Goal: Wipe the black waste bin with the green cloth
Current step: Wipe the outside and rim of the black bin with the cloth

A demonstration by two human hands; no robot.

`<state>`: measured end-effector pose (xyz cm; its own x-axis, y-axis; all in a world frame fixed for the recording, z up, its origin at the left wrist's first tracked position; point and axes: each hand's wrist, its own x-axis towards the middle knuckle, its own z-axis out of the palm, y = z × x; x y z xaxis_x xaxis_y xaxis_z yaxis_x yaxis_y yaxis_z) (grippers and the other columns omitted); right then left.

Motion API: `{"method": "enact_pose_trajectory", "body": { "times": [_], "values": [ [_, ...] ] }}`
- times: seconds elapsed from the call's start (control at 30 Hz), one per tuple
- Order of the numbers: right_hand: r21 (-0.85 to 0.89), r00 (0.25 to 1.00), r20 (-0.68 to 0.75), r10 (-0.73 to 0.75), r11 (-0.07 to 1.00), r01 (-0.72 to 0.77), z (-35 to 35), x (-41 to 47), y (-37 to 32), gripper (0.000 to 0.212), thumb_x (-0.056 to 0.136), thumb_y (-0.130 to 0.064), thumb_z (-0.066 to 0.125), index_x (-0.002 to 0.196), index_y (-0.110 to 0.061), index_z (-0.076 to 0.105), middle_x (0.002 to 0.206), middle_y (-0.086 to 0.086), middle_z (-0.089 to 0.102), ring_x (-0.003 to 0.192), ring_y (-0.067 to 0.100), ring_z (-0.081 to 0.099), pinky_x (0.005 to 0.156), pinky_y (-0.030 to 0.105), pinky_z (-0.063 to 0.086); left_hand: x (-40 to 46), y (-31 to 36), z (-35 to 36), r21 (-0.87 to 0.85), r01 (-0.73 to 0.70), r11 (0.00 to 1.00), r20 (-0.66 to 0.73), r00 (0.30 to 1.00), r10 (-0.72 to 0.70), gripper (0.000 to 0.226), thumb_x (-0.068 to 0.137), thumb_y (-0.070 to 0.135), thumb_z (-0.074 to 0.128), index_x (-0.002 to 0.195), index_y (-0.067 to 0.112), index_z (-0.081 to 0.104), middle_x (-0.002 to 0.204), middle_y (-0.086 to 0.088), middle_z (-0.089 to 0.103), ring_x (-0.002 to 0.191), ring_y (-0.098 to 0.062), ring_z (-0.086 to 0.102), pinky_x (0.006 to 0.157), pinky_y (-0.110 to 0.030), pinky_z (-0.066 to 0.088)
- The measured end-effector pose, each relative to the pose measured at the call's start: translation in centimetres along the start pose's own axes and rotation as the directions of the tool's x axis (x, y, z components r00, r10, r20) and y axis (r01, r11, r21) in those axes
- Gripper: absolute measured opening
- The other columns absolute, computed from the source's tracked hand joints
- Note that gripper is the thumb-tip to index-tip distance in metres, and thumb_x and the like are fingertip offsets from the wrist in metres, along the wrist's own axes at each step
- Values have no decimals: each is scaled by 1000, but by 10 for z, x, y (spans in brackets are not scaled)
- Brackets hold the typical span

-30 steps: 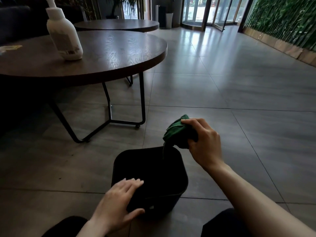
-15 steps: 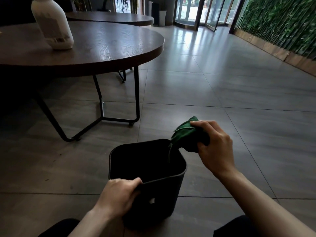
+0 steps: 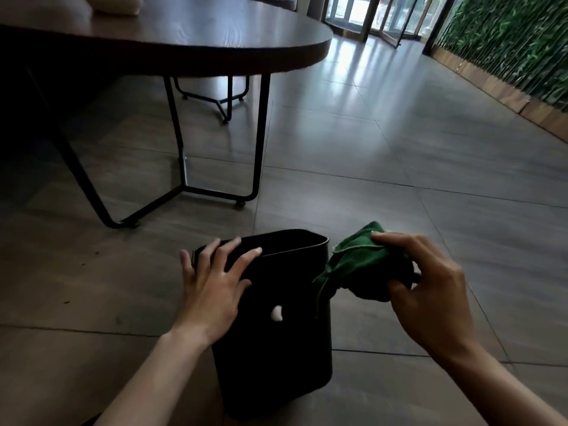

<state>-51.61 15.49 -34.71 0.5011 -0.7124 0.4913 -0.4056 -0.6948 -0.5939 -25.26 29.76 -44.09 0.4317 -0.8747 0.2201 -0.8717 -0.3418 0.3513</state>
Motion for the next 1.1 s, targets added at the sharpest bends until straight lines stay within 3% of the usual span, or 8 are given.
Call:
{"method": "enact_pose_trajectory", "body": {
  "times": [0.07, 0.13, 0.23, 0.53, 0.63, 0.8, 0.9, 1.1],
  "values": [
    [-13, 999, 35, 4, 1000, -4, 17, -12, 6, 72, 65, 24, 67, 118, -24, 74, 116, -9, 68, 103, 10, 66, 78, 43, 62, 3, -6, 4, -29, -2, 1000, 71, 998, 4, 74, 94, 36, 58, 148, 56, 13, 162, 9, -1, 152, -26, -8, 118, -66, -8],
    [-25, 998, 53, 14, 1000, -13, 33, -23, 11, 73, 64, 25, 65, 117, -24, 74, 120, -8, 68, 107, 12, 66, 81, 41, 62, 8, -14, 2, -34, -29, 999, 128, 991, 33, 94, 86, 35, 70, 148, 58, 4, 163, 10, -7, 152, -25, -14, 118, -66, -8],
    [-38, 998, 66, 7, 999, -4, 54, -37, 15, 70, 66, 17, 59, 118, -27, 73, 127, -9, 66, 114, 15, 66, 88, 40, 60, 14, -26, 0, -39, -66, 997, 155, 985, 71, 110, 76, 29, 80, 150, 56, 3, 163, 15, -1, 152, -20, -12, 119, -63, -10],
    [-41, 1000, 12, -13, 999, 14, 138, -58, 4, 67, 68, 8, 58, 124, -29, 59, 141, -8, 61, 127, 22, 59, 93, 38, 56, 34, -27, 9, -41, -21, 999, 135, 990, 26, 108, 75, 17, 80, 152, 50, 12, 160, 22, 20, 152, -16, 3, 121, -57, -8],
    [-5, 1000, 13, 0, 1000, 0, 171, -59, -4, 59, 74, 12, 63, 122, -23, 61, 147, 1, 56, 137, 25, 53, 102, 47, 54, 36, -22, 11, -52, -46, 998, 123, 991, 52, 107, 73, 14, 80, 151, 50, 15, 157, 23, 25, 150, -15, 7, 122, -56, -8],
    [-132, 965, 221, -143, 976, 175, 204, -87, -3, 61, 92, -34, 53, 153, -30, 46, 169, 4, 30, 160, 29, 16, 124, 61, 25, 36, -16, 14, -93, -77, 993, 91, 992, 85, 101, 72, 7, 71, 150, 49, 22, 152, 22, 32, 149, -15, 11, 122, -55, -9],
    [-294, 926, 310, -217, 904, 310, 214, -113, 7, 68, 95, -60, 53, 155, -30, 43, 168, 12, 31, 157, 37, 22, 121, 63, 29, 36, -15, 12, -94, -77, 993, 98, 991, 87, 104, 70, 5, 74, 149, 49, 23, 148, 21, 36, 148, -15, 12, 122, -55, -9],
    [-354, 788, 387, -480, 711, 607, 204, -152, 47, 31, 108, -24, 48, 134, -30, 63, 157, 14, 47, 149, 39, 40, 107, 60, 49, 34, -15, 12, -108, -92, 990, 94, 990, 102, 105, 69, 5, 76, 149, 49, 24, 146, 23, 36, 148, -13, 11, 121, -54, -12]
  ]
}}
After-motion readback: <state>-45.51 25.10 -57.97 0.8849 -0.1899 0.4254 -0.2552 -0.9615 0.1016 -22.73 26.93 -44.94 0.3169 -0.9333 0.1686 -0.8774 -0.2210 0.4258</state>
